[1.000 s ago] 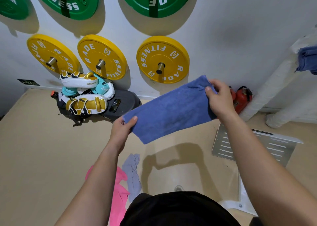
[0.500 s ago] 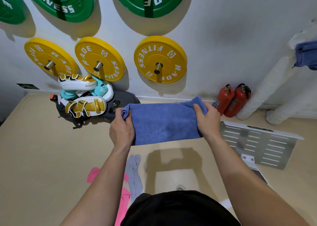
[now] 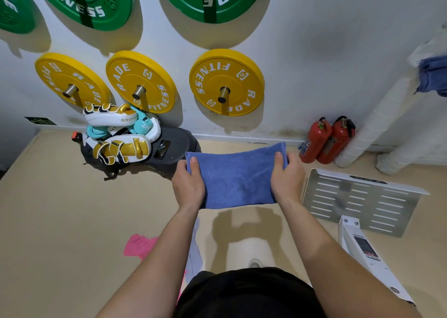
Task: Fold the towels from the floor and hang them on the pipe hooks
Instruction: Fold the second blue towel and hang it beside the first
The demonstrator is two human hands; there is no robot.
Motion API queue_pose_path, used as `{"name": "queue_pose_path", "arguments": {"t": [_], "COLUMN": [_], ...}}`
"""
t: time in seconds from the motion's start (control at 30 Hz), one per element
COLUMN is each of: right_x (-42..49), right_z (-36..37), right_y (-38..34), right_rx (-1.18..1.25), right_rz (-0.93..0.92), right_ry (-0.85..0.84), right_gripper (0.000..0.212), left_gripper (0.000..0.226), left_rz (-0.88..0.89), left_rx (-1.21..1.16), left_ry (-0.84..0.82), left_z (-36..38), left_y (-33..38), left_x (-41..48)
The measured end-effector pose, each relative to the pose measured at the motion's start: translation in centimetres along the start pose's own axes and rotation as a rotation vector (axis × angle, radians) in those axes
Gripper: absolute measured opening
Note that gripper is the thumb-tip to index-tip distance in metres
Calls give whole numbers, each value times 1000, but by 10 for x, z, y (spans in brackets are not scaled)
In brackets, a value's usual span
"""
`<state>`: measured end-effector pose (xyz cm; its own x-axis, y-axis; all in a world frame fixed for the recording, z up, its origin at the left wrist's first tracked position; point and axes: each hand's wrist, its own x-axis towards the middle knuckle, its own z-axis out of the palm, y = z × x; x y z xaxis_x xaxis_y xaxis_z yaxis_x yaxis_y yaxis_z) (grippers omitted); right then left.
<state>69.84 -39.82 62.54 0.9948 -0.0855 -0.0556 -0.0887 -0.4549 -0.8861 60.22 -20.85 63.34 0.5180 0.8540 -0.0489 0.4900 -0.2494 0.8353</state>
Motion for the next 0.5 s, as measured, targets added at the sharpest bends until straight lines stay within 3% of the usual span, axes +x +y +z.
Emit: {"name": "queue_pose_path", "arguments": {"t": [0.2,0.5], "right_x": [-26,-40], "right_z": [23,27], "right_y": [-10,-15], "right_rx": [67,96], "right_rz": [-23,-41], "right_ry": [-304,-518], "right_gripper": [18,9], "left_gripper": [37,24], "left_rz": [103,97], "left_rx": [-16,-33], "left_ry": [-152,-257], "left_z": [25,35], "left_y": [11,5], "left_x": [-28,-36]}}
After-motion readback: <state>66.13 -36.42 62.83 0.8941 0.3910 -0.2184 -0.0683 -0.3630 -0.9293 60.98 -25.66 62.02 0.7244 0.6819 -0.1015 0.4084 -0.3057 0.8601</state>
